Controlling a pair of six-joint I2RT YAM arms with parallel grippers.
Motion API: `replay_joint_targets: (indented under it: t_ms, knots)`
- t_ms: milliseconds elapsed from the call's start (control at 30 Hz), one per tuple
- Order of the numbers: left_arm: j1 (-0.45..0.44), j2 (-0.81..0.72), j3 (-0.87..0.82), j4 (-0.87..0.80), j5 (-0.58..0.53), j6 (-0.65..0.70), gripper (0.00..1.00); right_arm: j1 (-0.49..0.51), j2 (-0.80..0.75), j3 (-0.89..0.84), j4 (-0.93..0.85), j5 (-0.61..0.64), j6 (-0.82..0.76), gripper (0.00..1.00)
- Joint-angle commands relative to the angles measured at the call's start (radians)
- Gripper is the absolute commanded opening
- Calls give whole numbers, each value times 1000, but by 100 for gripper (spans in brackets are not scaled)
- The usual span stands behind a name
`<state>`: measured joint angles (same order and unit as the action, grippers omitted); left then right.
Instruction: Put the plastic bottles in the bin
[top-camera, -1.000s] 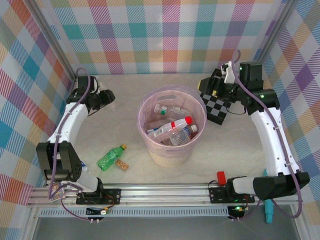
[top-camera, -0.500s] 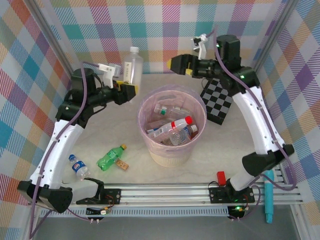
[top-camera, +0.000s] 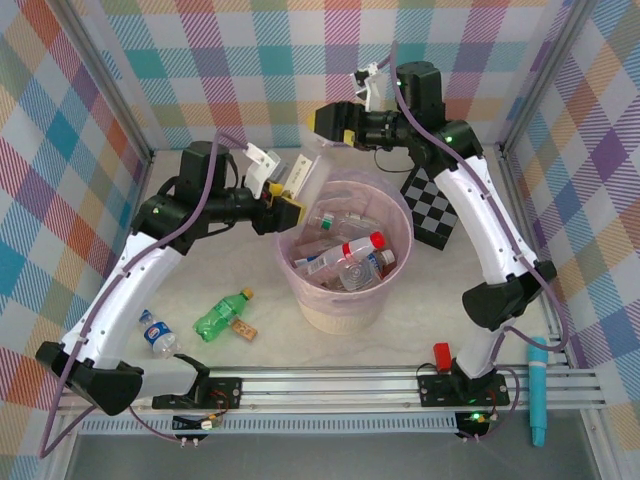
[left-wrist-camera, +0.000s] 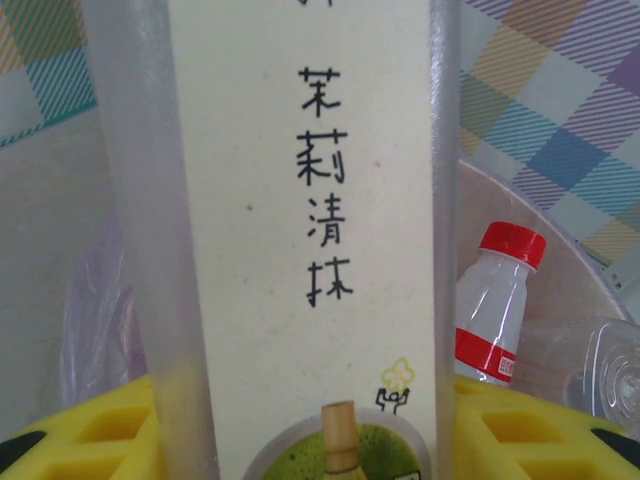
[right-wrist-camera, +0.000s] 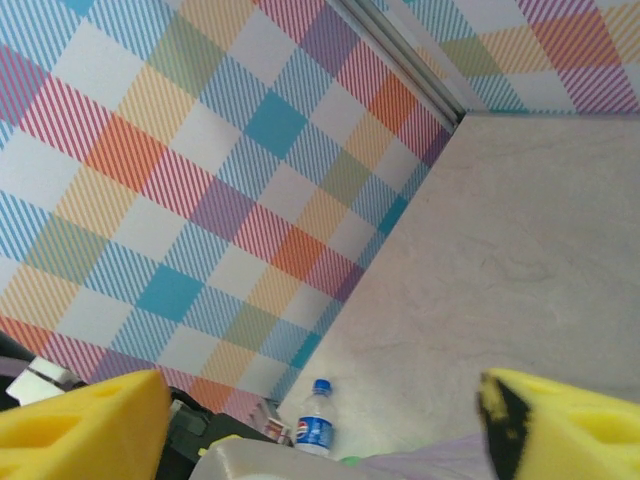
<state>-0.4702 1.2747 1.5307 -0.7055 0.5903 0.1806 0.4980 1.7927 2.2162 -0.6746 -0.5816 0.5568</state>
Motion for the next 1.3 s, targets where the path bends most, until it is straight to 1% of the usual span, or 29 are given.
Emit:
replay_joint_targets:
  t_ms: [0,100,200,267,367,467,533,600,667,700,767,867,933,1000,1167,1267]
  knots:
    - [-13,9,42,13,-5,33,19,12,15,28,-17,-29,12,68]
    - [-13,27,52,15,-40,30,19,13,4,6,-2,-26,24,56]
    - [-13,36,56,30,-55,12,25,12,-2,3,11,-15,34,43]
    - [-13,31,49,62,-61,-12,36,13,-5,3,28,-13,43,34]
    - [-12,7,28,124,-45,-56,63,12,-13,5,63,-6,45,26]
    - [-12,-31,-5,211,-25,-126,87,10,-31,21,71,32,9,20]
    - [-12,-64,-34,272,-30,-192,93,7,-49,31,67,60,-32,17]
    - [-6,-81,-45,280,-72,-251,93,1,-74,28,59,89,-75,16]
    - [30,-81,-50,262,-110,-329,91,-4,-99,21,36,116,-135,14]
    - [51,-82,-64,270,-108,-373,90,-4,-108,16,24,123,-157,14]
    - [109,-93,-124,329,-112,-506,88,-4,-133,-15,27,119,-201,13]
    - [165,-84,-199,377,-87,-686,85,-4,-177,-98,67,72,-247,12]
    - [165,-64,-227,372,-69,-725,83,-3,-202,-153,80,53,-279,11]
    - [159,-55,-258,380,-43,-731,81,-2,-224,-199,84,41,-309,11]
    - [120,-53,-302,355,-88,-716,79,4,-257,-315,149,-41,-330,11]
    - [102,-46,-326,364,-112,-714,77,34,-252,-343,145,-65,-389,11]
